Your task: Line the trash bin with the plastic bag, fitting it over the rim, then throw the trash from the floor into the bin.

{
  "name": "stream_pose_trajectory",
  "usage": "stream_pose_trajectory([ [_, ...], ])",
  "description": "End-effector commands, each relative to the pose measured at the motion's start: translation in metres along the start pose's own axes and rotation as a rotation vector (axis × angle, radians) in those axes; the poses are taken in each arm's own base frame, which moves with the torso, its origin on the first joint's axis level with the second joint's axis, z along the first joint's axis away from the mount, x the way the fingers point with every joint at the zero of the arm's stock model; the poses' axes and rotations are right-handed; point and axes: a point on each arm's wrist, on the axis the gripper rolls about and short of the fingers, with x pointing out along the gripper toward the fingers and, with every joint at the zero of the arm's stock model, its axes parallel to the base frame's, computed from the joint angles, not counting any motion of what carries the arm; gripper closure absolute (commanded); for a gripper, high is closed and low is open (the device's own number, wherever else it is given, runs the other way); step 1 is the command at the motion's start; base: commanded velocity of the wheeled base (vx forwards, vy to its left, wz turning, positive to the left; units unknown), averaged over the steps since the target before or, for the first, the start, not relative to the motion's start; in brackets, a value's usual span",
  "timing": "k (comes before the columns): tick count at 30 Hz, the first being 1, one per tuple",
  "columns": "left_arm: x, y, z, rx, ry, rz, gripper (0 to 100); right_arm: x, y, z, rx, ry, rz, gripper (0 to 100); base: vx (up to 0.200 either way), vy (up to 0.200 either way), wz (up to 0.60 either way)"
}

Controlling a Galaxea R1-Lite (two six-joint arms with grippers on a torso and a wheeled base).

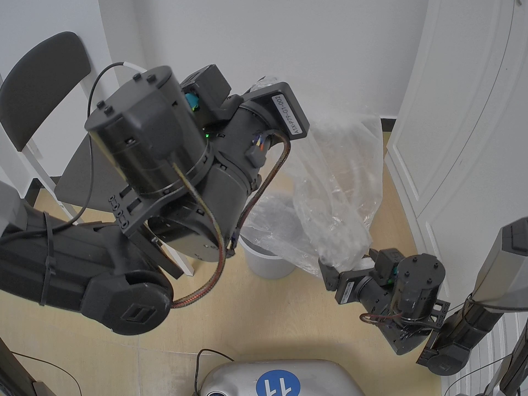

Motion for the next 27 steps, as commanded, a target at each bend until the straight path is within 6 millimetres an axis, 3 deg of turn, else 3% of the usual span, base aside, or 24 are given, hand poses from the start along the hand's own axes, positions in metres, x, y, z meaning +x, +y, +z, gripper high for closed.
stream_pose_trajectory([
  [1, 0.002, 0.002, -0.001, 0.003, -0.001, 0.006, 100, 0.009, -0.006, 0.023, 0.053, -0.082, -0.034, 0, 0.000, 0.000, 0.00],
  [8, 0.002, 0.002, -0.002, 0.005, 0.003, 0.007, 100, 0.041, -0.034, 0.053, 0.119, -0.209, -0.172, 0, 0.000, 0.000, 0.00],
  [17, 0.005, 0.004, -0.004, 0.007, 0.001, 0.014, 100, 0.064, -0.074, 0.090, 0.175, -0.344, -0.298, 0, 0.000, 0.000, 0.00],
  [21, 0.006, 0.004, -0.008, 0.009, 0.010, 0.014, 100, 0.062, -0.072, 0.080, 0.159, -0.299, -0.293, 0, 0.000, 0.000, 0.00],
  [27, 0.010, 0.002, -0.014, 0.008, 0.006, 0.040, 100, 0.055, -0.043, 0.043, 0.168, -0.130, -0.212, 0, 0.000, 0.000, 0.00],
])
